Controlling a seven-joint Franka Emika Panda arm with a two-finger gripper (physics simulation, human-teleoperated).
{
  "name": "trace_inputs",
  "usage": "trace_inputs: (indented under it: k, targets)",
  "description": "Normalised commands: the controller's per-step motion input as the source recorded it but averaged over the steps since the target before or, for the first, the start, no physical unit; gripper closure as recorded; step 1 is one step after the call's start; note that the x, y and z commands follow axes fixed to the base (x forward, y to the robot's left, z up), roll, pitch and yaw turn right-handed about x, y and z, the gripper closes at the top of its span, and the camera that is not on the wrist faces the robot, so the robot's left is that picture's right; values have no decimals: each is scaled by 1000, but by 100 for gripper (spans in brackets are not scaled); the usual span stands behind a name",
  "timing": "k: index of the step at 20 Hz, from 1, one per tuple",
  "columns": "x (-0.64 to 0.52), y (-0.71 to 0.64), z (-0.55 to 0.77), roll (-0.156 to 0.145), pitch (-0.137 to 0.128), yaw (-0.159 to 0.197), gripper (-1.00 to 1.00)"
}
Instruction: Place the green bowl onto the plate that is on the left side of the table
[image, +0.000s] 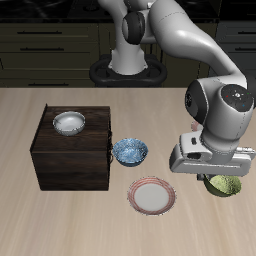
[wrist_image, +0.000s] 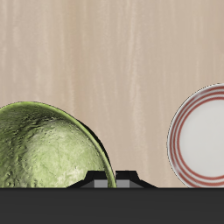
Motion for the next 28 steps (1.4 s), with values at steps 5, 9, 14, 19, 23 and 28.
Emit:
trace_inputs:
  k: [5,9,14,19,23,28]
  targets:
    - [-168,-19,320,-27,-43,-10,100]
    - [-236,-6,336,17,-56,-1,100]
    - [-160,-50,317,1,-43,-23,100]
    - [-289,-175,405,-10,-57,-31,100]
    - [-230,-179,165,-1,-23,-5,100]
    - [-360,-113,234,83,-23,-43,100]
